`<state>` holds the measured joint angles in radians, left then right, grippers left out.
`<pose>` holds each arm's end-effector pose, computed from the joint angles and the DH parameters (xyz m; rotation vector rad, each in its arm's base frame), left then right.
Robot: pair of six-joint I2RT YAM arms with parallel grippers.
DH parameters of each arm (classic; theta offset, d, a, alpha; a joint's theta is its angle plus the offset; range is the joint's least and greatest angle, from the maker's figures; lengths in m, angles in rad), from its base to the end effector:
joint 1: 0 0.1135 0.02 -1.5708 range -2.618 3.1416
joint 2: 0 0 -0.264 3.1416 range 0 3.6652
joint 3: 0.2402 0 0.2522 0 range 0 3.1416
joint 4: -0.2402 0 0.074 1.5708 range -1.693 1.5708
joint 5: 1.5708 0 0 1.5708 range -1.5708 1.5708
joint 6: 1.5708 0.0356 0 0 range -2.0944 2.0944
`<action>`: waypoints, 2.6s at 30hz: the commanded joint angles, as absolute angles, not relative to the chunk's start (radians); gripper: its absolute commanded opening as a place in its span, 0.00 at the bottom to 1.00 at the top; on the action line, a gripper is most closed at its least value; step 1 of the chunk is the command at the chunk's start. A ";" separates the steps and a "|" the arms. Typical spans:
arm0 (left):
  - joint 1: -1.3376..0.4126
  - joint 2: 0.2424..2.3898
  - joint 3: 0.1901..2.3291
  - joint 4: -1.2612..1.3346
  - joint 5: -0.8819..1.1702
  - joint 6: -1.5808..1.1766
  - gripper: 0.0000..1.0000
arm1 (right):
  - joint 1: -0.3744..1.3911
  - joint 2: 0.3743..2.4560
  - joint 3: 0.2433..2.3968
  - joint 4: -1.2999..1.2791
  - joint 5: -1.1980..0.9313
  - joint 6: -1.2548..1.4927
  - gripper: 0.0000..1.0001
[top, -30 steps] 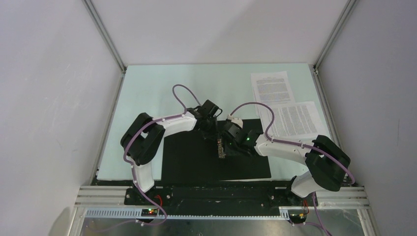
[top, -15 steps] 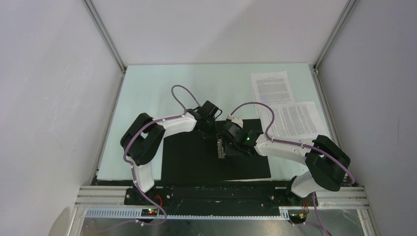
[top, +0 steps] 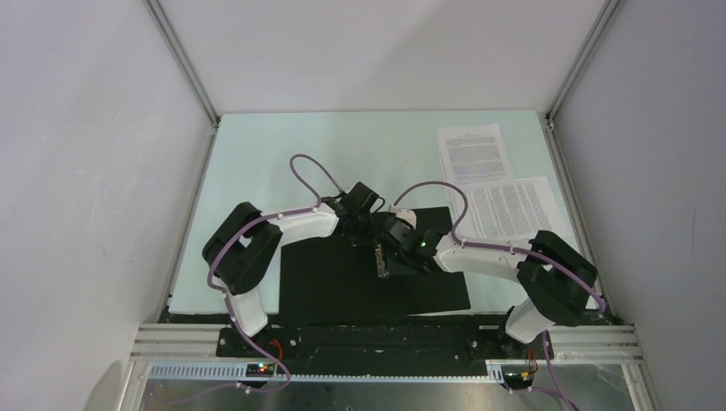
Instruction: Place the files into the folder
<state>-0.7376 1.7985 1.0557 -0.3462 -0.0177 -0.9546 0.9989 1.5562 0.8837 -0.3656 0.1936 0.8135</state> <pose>0.2605 -0.2358 0.1521 -0.3056 2.7505 -0.4928 0.1684 0.2489 0.1780 -0.1744 2.6300 0.4081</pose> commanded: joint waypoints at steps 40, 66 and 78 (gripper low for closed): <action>-0.715 1.842 0.968 -0.409 -0.040 -0.950 0.00 | 1.083 1.725 0.936 -0.551 0.404 0.977 0.07; -0.693 1.821 0.970 -0.406 -0.029 -0.900 0.00 | 1.091 1.602 0.970 -0.532 0.443 0.922 0.12; -0.695 1.837 1.145 -0.473 -0.008 -0.798 0.00 | 1.049 1.597 1.037 -0.491 0.383 0.852 0.33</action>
<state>-0.7025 1.8164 1.0897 -0.3660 0.0284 -0.8845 1.0771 1.6020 1.0161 -0.4541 0.3561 0.8982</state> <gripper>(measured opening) 0.005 0.304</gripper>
